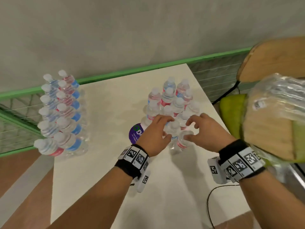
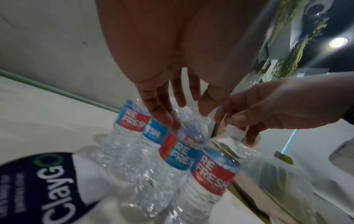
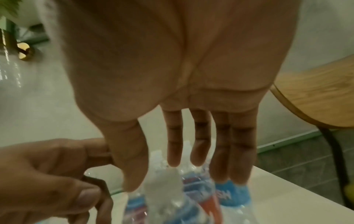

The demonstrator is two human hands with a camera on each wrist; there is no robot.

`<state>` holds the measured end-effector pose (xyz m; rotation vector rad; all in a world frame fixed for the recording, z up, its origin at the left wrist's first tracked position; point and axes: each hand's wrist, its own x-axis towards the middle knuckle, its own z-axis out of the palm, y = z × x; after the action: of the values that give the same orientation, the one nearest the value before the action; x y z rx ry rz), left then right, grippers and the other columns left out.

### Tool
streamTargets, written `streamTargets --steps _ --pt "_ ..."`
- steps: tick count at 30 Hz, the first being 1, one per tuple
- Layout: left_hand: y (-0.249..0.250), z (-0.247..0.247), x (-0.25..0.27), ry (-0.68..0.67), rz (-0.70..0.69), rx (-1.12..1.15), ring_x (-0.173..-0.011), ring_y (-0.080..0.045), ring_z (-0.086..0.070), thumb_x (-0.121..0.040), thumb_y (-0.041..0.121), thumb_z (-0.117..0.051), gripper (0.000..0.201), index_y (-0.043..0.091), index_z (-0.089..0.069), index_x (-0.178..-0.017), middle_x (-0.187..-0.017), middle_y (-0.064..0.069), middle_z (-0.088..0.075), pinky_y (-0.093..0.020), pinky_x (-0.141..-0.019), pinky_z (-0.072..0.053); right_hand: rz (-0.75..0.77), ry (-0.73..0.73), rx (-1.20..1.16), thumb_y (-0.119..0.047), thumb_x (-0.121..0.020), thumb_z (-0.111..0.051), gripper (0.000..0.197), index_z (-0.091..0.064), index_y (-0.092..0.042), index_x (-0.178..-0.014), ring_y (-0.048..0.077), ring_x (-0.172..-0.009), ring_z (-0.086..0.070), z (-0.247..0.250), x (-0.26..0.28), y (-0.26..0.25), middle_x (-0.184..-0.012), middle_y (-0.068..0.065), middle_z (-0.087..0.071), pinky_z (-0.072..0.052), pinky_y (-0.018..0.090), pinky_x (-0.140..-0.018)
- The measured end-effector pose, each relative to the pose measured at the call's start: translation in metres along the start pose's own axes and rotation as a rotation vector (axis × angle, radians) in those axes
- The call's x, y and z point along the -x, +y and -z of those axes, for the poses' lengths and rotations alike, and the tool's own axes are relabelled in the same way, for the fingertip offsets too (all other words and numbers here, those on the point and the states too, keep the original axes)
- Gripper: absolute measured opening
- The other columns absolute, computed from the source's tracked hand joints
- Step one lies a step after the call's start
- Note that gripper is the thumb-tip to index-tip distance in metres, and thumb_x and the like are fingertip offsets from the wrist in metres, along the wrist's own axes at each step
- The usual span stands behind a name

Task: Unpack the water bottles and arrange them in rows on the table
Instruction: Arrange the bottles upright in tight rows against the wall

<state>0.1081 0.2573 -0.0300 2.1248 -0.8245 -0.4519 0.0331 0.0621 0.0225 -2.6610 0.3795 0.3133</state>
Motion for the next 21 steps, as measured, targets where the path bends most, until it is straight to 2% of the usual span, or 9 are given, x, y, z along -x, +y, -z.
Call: streamTargets --steps 3,5,8,10,14,19,21 --pt "0.004 -0.022 -0.015 -0.040 0.083 -0.064 -0.084 -0.011 -0.058 -0.089 0.028 -0.065 0.057 0.029 -0.041 -0.141 -0.138 0.008 -0.034 -0.029 -0.088 -0.051 0.037 -0.103 -0.029 -0.038 -0.072 -0.079 0.044 -0.057 -0.034 -0.110 0.012 -0.078 -0.054 -0.006 0.006 0.014 -0.085 -0.004 -0.053 -0.041 0.023 -0.069" --pt "0.003 -0.028 -0.021 -0.004 0.111 -0.099 -0.076 -0.009 -0.053 -0.089 0.031 -0.065 0.049 0.031 -0.048 -0.135 -0.131 0.009 -0.037 -0.031 -0.088 -0.050 0.082 -0.098 -0.063 -0.028 -0.076 -0.077 0.040 -0.058 -0.033 -0.110 0.011 -0.072 -0.054 -0.010 0.006 0.020 -0.080 -0.001 -0.057 -0.045 0.026 -0.068" --pt "0.000 -0.021 -0.024 0.018 0.107 -0.080 -0.067 0.000 -0.050 -0.085 0.031 -0.071 0.036 0.029 -0.061 -0.120 -0.118 0.011 -0.044 -0.029 -0.082 -0.048 0.149 -0.072 -0.100 -0.022 -0.076 -0.076 0.039 -0.059 -0.035 -0.110 0.007 -0.074 -0.054 -0.014 0.004 0.025 -0.093 -0.005 -0.053 -0.048 0.026 -0.073" --pt "-0.002 -0.010 -0.021 -0.008 0.105 -0.076 -0.068 0.006 -0.051 -0.081 0.035 -0.075 0.033 0.030 -0.063 -0.112 -0.112 0.016 -0.047 -0.028 -0.079 -0.047 0.186 -0.076 -0.131 -0.023 -0.075 -0.078 0.038 -0.060 -0.034 -0.107 0.010 -0.080 -0.056 -0.016 0.002 0.026 -0.103 -0.007 -0.052 -0.050 0.026 -0.075" --pt "-0.015 0.013 -0.004 -0.002 0.147 -0.096 -0.073 -0.004 -0.059 -0.076 0.046 -0.074 0.029 0.038 -0.059 -0.099 -0.105 0.023 -0.050 -0.035 -0.077 -0.052 0.256 -0.141 -0.085 -0.028 -0.072 -0.078 0.033 -0.060 -0.033 -0.099 0.009 -0.082 -0.056 -0.014 -0.006 0.018 -0.098 -0.012 -0.058 -0.051 0.031 -0.076" --pt "-0.035 0.048 0.025 0.087 0.275 -0.092 -0.078 -0.010 -0.060 -0.074 0.051 -0.074 0.031 0.032 -0.056 -0.090 -0.091 0.012 -0.060 -0.039 -0.074 -0.053 0.328 -0.234 -0.053 -0.029 -0.073 -0.078 0.028 -0.060 -0.030 -0.095 0.000 -0.075 -0.054 -0.013 -0.021 -0.020 -0.094 -0.013 -0.060 -0.045 0.019 -0.066" --pt "-0.043 0.065 0.037 0.130 0.326 -0.093 -0.081 -0.011 -0.062 -0.075 0.048 -0.075 0.031 0.030 -0.056 -0.090 -0.091 0.012 -0.064 -0.038 -0.073 -0.054 0.363 -0.254 -0.083 -0.028 -0.074 -0.077 0.026 -0.059 -0.027 -0.092 0.001 -0.073 -0.055 -0.017 -0.028 -0.041 -0.092 -0.011 -0.061 -0.043 0.020 -0.063"
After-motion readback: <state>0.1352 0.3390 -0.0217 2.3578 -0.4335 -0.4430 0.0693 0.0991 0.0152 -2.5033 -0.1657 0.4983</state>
